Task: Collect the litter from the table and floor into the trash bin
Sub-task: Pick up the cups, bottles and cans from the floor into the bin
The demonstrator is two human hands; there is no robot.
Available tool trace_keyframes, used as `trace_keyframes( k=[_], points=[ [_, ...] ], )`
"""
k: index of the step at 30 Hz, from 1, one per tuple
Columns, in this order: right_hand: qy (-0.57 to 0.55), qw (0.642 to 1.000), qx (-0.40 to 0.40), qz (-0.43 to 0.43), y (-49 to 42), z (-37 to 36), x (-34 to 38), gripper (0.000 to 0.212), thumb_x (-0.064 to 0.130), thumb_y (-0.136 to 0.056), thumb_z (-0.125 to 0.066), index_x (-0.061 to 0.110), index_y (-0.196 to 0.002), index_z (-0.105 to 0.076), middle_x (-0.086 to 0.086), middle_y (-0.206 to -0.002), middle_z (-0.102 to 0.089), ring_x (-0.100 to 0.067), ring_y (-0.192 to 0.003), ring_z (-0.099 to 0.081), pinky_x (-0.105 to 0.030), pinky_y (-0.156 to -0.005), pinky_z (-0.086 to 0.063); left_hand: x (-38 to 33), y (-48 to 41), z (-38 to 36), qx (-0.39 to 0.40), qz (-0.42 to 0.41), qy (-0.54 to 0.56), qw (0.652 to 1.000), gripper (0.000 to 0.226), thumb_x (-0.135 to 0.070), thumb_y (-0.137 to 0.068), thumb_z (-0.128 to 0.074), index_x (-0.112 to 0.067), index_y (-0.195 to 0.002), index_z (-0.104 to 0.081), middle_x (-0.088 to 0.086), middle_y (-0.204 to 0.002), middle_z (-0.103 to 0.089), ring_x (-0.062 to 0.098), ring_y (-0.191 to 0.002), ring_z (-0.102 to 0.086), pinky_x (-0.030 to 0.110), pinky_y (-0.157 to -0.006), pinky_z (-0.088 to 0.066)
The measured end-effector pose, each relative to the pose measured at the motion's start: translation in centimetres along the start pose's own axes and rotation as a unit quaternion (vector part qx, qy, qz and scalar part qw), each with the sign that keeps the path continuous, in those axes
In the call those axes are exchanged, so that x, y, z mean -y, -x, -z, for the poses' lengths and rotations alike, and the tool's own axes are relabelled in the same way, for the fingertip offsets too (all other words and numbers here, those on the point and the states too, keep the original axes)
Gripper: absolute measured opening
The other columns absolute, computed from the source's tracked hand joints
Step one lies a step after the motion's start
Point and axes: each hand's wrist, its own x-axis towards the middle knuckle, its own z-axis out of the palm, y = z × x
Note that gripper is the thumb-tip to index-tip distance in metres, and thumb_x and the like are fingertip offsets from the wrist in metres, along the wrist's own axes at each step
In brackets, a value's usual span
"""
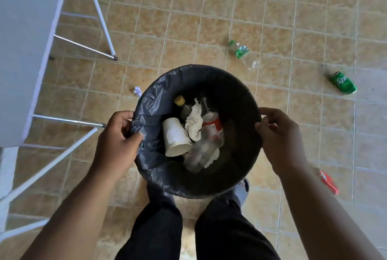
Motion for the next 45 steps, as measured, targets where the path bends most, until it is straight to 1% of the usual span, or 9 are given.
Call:
trace_keyframes(
  k=[6, 12, 18, 26, 29, 32, 38, 42, 45],
  points=[
    [0.017, 0.999, -0.011, 0.049, -10.1, -6.5, -8.0, 0.028, 0.019, -0.078, -0.06, 0.039, -0.095, -0.069, 0.016, -0.063, -0.058, -0.018, -0.065, -0.06, -0.042, -0.063, -0.056, 8.5, -9.5, -8.1, 0.001, -0.023, 0.03, 0.999, 0.036, -0.027, -0.07, -0.063, -0.042, -0.1, -0.051, -0.014, -0.082, -0.06, 0.007, -0.075, -0.06, 0.038, -0.079, -0.05],
    [0.054, 0.993, -0.032, 0.1, -20.2, -11.4, -13.0, 0.03, 0.016, -0.073, -0.063, 0.029, -0.099, -0.071, 0.01, -0.063, -0.06, -0.024, -0.064, -0.063, -0.053, -0.066, -0.059, 14.0, -19.3, -13.7, 0.007, -0.062, 0.02, 0.998, 0.037, -0.022, -0.067, -0.065, -0.031, -0.102, -0.054, 0.004, -0.096, -0.067, 0.026, -0.087, -0.064, 0.051, -0.085, -0.053],
    [0.075, 0.986, -0.046, 0.141, -27.4, -15.2, -14.3, 0.032, 0.01, -0.072, -0.056, 0.031, -0.092, -0.07, 0.012, -0.058, -0.063, -0.021, -0.056, -0.065, -0.042, -0.054, -0.057, 15.9, -26.5, -17.0, -0.031, -0.068, 0.061, 0.995, 0.036, -0.015, -0.061, -0.063, -0.036, -0.088, -0.055, -0.014, -0.074, -0.063, 0.003, -0.066, -0.06, 0.036, -0.069, -0.051],
    [0.104, 0.982, -0.046, 0.154, -30.8, -17.9, -15.4, 0.032, 0.008, -0.079, -0.056, 0.028, -0.098, -0.072, 0.015, -0.055, -0.061, -0.02, -0.055, -0.062, -0.043, -0.055, -0.057, 16.9, -29.9, -19.2, -0.065, -0.061, 0.043, 0.995, 0.03, -0.017, -0.065, -0.054, -0.036, -0.088, -0.055, -0.009, -0.084, -0.064, 0.018, -0.08, -0.066, 0.046, -0.075, -0.056],
    [0.099, 0.983, -0.048, 0.148, -30.7, -18.2, -15.1, 0.034, 0.01, -0.08, -0.057, 0.028, -0.104, -0.073, 0.011, -0.064, -0.064, -0.024, -0.066, -0.067, -0.048, -0.063, -0.06, 16.9, -29.9, -19.0, -0.077, -0.055, 0.036, 0.995, 0.039, -0.017, -0.07, -0.055, -0.029, -0.107, -0.058, -0.003, -0.095, -0.067, 0.019, -0.086, -0.067, 0.042, -0.077, -0.058],
    [0.144, 0.971, -0.05, 0.183, -30.3, -18.4, -15.4, 0.042, 0.012, -0.083, -0.056, 0.027, -0.12, -0.069, 0.011, -0.076, -0.065, -0.024, -0.082, -0.067, -0.031, -0.075, -0.053, 17.7, -29.9, -19.2, -0.093, -0.063, 0.005, 0.994, 0.044, -0.017, -0.076, -0.054, -0.023, -0.12, -0.058, 0.002, -0.105, -0.067, 0.02, -0.09, -0.065, 0.034, -0.075, -0.054],
    [0.252, 0.926, -0.052, 0.276, -29.7, -19.8, -15.5, 0.059, 0.0, -0.087, -0.044, 0.017, -0.143, -0.049, -0.02, -0.129, -0.054, -0.037, -0.116, -0.053, -0.026, -0.091, -0.038, 18.2, -30.8, -20.1, -0.135, -0.132, -0.098, 0.977, 0.04, -0.011, -0.083, -0.046, -0.01, -0.122, -0.054, 0.014, -0.123, -0.053, 0.029, -0.106, -0.054, 0.028, -0.079, -0.038],
    [0.292, 0.907, -0.049, 0.3, -29.2, -20.1, -15.8, 0.062, -0.001, -0.091, -0.041, 0.009, -0.152, -0.035, -0.023, -0.139, -0.049, -0.039, -0.123, -0.049, -0.034, -0.098, -0.041, 18.0, -29.5, -20.8, -0.092, -0.196, -0.143, 0.966, 0.062, -0.011, -0.085, -0.052, -0.008, -0.145, -0.034, 0.018, -0.134, -0.036, 0.032, -0.126, -0.039, 0.027, -0.101, -0.029],
    [0.291, 0.903, -0.057, 0.312, -29.2, -20.2, -16.3, 0.061, 0.0, -0.092, -0.041, 0.006, -0.152, -0.034, -0.024, -0.139, -0.05, -0.039, -0.123, -0.049, -0.033, -0.097, -0.041, 18.4, -28.7, -21.1, -0.12, -0.24, -0.195, 0.943, 0.068, -0.027, -0.085, -0.058, -0.003, -0.144, -0.035, 0.02, -0.139, -0.032, 0.037, -0.128, -0.035, 0.031, -0.107, -0.029]
  ],
)
